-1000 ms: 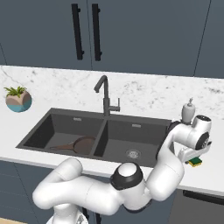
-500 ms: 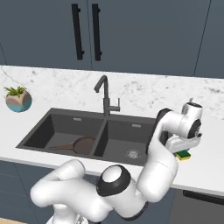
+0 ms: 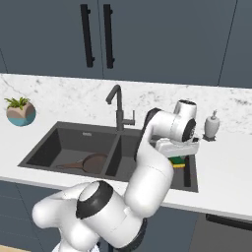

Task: Pick the pan and sponge and place them into the sink. Then turn on the water.

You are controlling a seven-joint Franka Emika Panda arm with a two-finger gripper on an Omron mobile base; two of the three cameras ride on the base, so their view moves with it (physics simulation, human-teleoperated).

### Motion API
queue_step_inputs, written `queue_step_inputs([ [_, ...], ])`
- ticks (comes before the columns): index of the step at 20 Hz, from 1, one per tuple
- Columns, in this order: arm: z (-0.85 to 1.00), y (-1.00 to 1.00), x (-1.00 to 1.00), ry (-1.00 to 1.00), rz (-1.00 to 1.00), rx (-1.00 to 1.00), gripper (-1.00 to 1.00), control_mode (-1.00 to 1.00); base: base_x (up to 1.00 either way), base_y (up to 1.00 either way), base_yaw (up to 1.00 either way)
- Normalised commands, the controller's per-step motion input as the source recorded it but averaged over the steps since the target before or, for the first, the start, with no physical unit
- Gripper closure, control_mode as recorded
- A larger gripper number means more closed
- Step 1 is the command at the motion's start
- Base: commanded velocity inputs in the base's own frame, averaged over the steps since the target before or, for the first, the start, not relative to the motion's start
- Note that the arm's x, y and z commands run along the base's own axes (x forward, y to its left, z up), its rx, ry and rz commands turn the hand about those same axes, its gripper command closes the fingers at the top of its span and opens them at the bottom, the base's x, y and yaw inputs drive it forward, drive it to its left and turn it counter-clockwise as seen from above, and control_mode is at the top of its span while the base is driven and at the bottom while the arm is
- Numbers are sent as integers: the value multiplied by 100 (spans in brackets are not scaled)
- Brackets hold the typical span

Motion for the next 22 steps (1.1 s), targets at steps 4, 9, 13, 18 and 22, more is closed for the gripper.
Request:
queue_step_inputs([
  [4, 29, 100, 0, 1, -15, 0, 100, -100, 0, 0, 0],
  [9, 5, 100, 0, 0, -21, -4, 100, -100, 0, 0, 0],
  [13, 8, 100, 0, 0, -26, -6, 100, -100, 0, 0, 0],
  [18, 14, 100, 0, 0, -22, -6, 100, -100, 0, 0, 0],
  [22, 11, 100, 0, 0, -16, -8, 100, -100, 0, 0, 0],
])
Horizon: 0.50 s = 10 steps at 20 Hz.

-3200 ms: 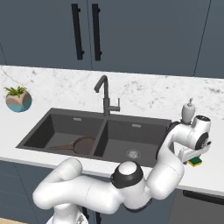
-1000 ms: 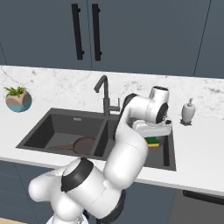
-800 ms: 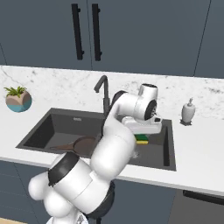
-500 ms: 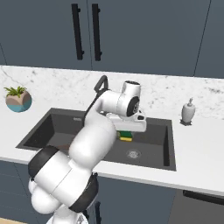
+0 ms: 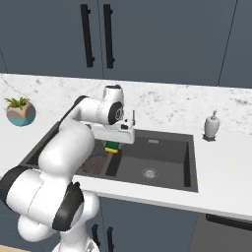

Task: Pick the pan and sponge and place them into the sink. Then turn on the water.

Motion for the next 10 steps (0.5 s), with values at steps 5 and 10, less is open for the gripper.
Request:
queue_step_inputs([
  [5, 3, 100, 1, 0, -13, -7, 100, -100, 0, 0, 0],
  [10, 0, 90, 18, 0, -6, -2, 100, -100, 0, 0, 0],
])
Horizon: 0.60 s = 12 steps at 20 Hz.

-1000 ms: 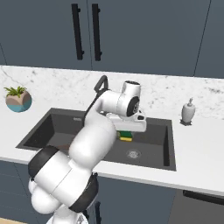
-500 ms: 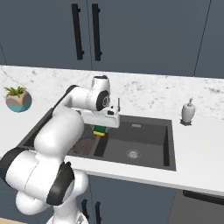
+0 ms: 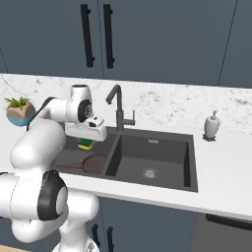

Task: Pick the pan and sponge and place them into the sink. Then turn on the water.

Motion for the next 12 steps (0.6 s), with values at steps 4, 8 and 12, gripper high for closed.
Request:
queue_step_inputs([
  [4, -2, 65, 39, 0, 0, 0, 100, -100, 0, 0, 0],
  [8, -26, 59, 50, 0, 0, 0, 100, -100, 0, 0, 0],
  [12, -63, 38, 42, -2, 0, 0, 100, -100, 0, 0, 0],
])
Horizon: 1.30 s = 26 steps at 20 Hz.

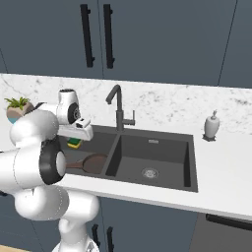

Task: Pick the pan and sponge and place them into the sink. Then turn on the water.

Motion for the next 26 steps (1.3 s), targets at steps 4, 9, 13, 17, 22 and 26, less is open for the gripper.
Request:
queue_step_inputs([
  [4, -63, 25, 45, -3, 0, 0, 100, -100, 0, 0, 0],
  [9, -53, 8, 60, -3, 0, 0, 100, -100, 0, 0, 0],
  [13, -64, 0, 55, -3, 0, 0, 100, -100, 0, 0, 0],
  [17, -61, 0, 62, -1, 0, 0, 100, -100, 0, 0, 0],
  [22, -60, 0, 66, 0, 0, 0, 100, -100, 0, 0, 0],
  [26, -61, 0, 50, 0, 0, 0, 100, -100, 0, 0, 0],
])
